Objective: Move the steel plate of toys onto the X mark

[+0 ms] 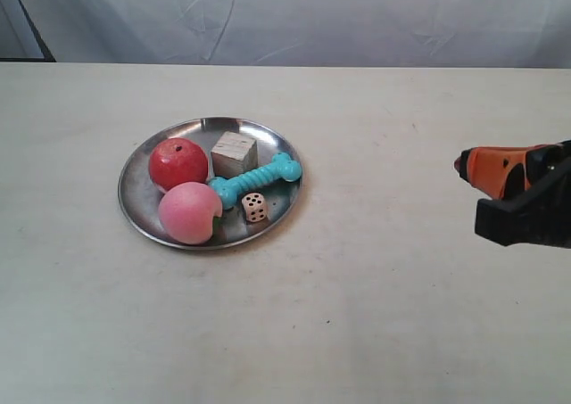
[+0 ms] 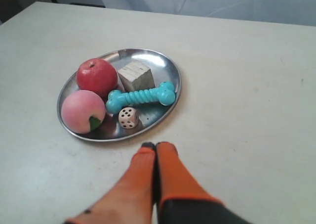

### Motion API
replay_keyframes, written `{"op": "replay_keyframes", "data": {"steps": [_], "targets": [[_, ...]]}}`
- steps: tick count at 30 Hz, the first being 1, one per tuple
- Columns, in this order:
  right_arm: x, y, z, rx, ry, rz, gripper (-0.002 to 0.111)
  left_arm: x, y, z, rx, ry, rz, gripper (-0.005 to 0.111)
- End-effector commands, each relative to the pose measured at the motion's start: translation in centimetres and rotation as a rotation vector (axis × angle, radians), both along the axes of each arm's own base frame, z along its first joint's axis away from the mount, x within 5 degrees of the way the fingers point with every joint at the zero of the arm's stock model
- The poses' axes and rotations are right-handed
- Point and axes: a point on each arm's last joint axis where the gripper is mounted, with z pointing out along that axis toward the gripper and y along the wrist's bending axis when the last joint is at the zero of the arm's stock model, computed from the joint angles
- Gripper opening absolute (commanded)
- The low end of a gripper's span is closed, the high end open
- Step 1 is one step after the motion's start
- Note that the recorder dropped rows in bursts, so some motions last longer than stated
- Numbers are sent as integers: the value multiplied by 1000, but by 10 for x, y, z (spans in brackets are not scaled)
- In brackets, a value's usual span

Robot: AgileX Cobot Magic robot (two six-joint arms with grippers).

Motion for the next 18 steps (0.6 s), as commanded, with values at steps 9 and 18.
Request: {"op": "replay_keyframes", "data": {"steps": [9,18], "targets": [[-2,0,-2,-13,8,8,0,-6,-2,-3,12,-2,-23,0],[-2,0,-2,-9,9,7,0,-35,17,-9,-109,-189,178,0]]}}
